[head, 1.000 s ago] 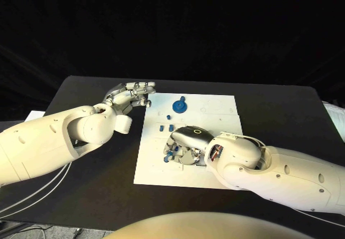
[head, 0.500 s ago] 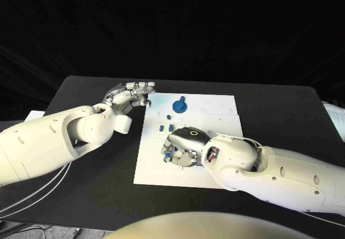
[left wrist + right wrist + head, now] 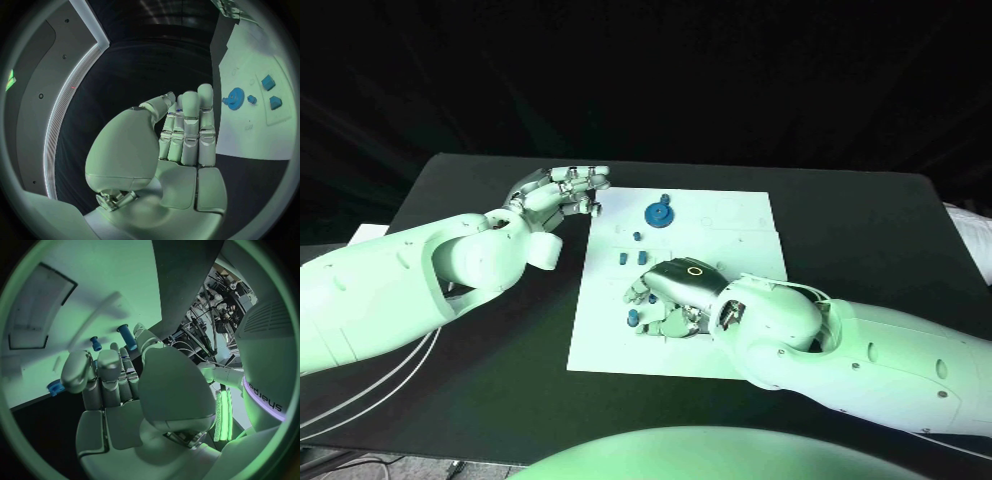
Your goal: Assemble the parts on the task board
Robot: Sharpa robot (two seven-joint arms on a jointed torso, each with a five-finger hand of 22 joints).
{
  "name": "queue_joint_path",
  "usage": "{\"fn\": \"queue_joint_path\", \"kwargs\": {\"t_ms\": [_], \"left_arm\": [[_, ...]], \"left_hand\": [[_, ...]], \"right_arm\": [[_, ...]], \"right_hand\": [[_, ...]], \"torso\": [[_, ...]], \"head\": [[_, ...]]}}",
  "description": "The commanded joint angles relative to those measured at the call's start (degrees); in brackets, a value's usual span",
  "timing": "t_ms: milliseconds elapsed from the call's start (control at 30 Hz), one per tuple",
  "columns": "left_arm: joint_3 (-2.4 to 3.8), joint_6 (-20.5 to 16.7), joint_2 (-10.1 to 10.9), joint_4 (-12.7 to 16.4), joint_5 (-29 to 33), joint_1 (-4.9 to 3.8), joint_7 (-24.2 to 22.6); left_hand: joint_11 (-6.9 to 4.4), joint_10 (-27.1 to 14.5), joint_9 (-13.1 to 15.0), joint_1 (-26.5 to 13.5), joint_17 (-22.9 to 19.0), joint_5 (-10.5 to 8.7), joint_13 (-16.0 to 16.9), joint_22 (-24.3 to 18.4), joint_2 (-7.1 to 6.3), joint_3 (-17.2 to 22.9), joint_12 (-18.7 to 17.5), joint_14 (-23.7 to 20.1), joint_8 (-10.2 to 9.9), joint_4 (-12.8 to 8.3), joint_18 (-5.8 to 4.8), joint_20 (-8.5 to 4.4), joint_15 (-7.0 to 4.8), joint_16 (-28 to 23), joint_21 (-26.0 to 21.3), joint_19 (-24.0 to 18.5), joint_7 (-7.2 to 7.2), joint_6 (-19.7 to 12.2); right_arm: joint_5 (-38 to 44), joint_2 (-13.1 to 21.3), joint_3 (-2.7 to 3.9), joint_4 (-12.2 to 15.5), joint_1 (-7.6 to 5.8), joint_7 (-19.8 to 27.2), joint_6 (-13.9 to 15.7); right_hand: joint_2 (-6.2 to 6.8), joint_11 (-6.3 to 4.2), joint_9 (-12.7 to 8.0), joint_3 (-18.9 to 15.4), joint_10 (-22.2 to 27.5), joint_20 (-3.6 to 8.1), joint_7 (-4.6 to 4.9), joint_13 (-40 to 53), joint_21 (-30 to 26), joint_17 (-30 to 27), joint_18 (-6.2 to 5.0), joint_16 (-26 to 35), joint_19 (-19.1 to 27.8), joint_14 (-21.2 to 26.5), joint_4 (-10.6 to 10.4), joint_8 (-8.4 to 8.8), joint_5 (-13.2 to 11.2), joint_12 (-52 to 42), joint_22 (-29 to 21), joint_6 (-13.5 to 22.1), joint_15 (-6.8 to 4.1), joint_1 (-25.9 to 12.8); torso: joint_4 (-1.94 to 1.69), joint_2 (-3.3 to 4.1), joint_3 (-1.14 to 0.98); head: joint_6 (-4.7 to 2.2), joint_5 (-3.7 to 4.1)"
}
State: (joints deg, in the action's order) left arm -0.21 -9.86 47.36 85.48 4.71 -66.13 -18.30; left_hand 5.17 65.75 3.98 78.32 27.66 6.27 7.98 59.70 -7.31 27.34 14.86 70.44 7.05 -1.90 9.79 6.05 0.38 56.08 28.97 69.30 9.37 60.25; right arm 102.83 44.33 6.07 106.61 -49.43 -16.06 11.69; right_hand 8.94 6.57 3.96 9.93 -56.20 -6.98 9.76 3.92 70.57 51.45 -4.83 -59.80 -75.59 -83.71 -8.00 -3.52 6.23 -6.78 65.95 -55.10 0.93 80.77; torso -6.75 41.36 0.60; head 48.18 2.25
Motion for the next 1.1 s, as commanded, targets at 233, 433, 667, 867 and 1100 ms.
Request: {"fn": "queue_joint_path", "kwargs": {"t_ms": [233, 433, 667, 867, 1100], "left_arm": [[0.03, 1.2, 0.3, -0.1, -0.2, 0.04, 0.0], [-0.05, 1.2, 0.2, -0.1, -0.2, 0.04, 0.1], [-0.14, 1.1, 0.2, 0.3, -0.3, 0.05, 0.0], [-0.17, 1.1, 0.2, 0.2, -0.4, 0.07, 0.0], [-0.20, 1.2, 0.2, -0.1, -0.4, 0.31, -0.1]], "left_hand": [[-0.13, -0.5, -0.1, 0.2, -0.1, 0.23, 0.1, -0.1, 0.66, -0.4, 0.5, -0.4, 0.2, 0.0, 0.62, -0.01, -0.09, -0.4, -0.3, -0.4, 0.15, -0.3], [-0.13, -0.5, -0.1, 0.2, -0.1, 0.23, 0.1, -0.1, 0.66, -0.4, 0.5, -0.4, 0.2, 0.0, 0.62, -0.01, -0.09, -0.4, -0.3, -0.4, 0.15, -0.3], [-0.13, -0.5, -0.1, 0.2, -0.1, 0.23, 0.1, -0.1, 0.66, -0.4, 0.5, -0.4, 0.2, 0.0, 0.62, -0.01, -0.09, -0.4, -0.3, -0.4, 0.15, -0.3], [-0.13, -0.5, -0.1, 0.2, -0.1, 0.23, 0.1, -0.1, 0.66, -0.4, 0.5, -0.4, 0.2, 0.0, 0.62, -0.01, -0.09, -0.4, -0.3, -0.4, 0.15, -0.3], [-0.13, -0.6, -0.1, 0.2, -0.2, 0.23, 0.1, -0.1, 0.68, -0.5, 0.6, -0.4, 0.2, -0.1, 0.62, 0.00, -0.08, -0.4, -0.4, -0.4, 0.15, -0.3]], "right_arm": [[-8.4, 8.0, 2.88, 5.5, -0.61, 1.5, 9.5], [-18.4, 15.8, 3.34, 7.8, -2.80, -1.1, 8.8], [-20.9, 23.4, 2.74, 8.9, -3.09, -8.9, 6.6], [-19.9, 27.8, 1.37, 10.3, -2.79, -14.4, 4.7], [-18.0, 28.5, 0.42, 10.7, -1.77, -16.6, 3.1]], "right_hand": [[-1.20, -0.35, 0.3, -2.4, -3.0, 0.11, 0.24, 0.2, 0.4, 0.3, -0.92, -0.1, -0.6, -0.2, -1.4, -0.45, 1.4, -3.2, 0.7, -1.6, 0.05, 0.8], [-2.98, -2.42, 0.6, -2.7, -13.7, 0.95, -0.92, 2.3, 7.6, 9.1, 1.05, -7.8, -5.8, -2.5, -3.3, -1.13, 2.8, -8.8, 9.2, -4.1, -1.32, 0.0], [-1.76, -4.68, 0.9, -7.3, -20.7, 3.15, -3.03, 9.6, 12.0, 10.1, 2.25, -9.8, -8.6, -2.8, -8.4, -2.63, 11.5, -16.5, 14.3, -5.6, -3.39, -5.5], [-3.79, -5.06, 1.7, -13.0, -15.7, 3.72, -3.89, 26.5, 13.6, 10.9, 2.73, -12.0, -9.6, -2.8, -8.7, -5.55, 13.6, -29.2, 16.3, -5.0, -3.95, -6.6], [-5.16, -5.23, 1.9, -14.8, -15.1, 3.69, -3.63, 33.9, 13.9, 11.2, 2.84, -12.8, -9.8, -2.8, -8.6, -6.60, 13.7, -34.0, 16.8, -4.5, -3.84, -6.9]], "torso": [[0.34, -0.25, 0.13], [0.79, -0.50, 0.31], [1.58, -0.67, 0.54], [2.12, -0.89, 0.62], [2.38, -1.01, 0.61]], "head": [[-0.62, 1.29], [-1.08, 3.73], [-1.62, 6.11], [-1.84, 7.02], [-1.76, 7.21]]}}
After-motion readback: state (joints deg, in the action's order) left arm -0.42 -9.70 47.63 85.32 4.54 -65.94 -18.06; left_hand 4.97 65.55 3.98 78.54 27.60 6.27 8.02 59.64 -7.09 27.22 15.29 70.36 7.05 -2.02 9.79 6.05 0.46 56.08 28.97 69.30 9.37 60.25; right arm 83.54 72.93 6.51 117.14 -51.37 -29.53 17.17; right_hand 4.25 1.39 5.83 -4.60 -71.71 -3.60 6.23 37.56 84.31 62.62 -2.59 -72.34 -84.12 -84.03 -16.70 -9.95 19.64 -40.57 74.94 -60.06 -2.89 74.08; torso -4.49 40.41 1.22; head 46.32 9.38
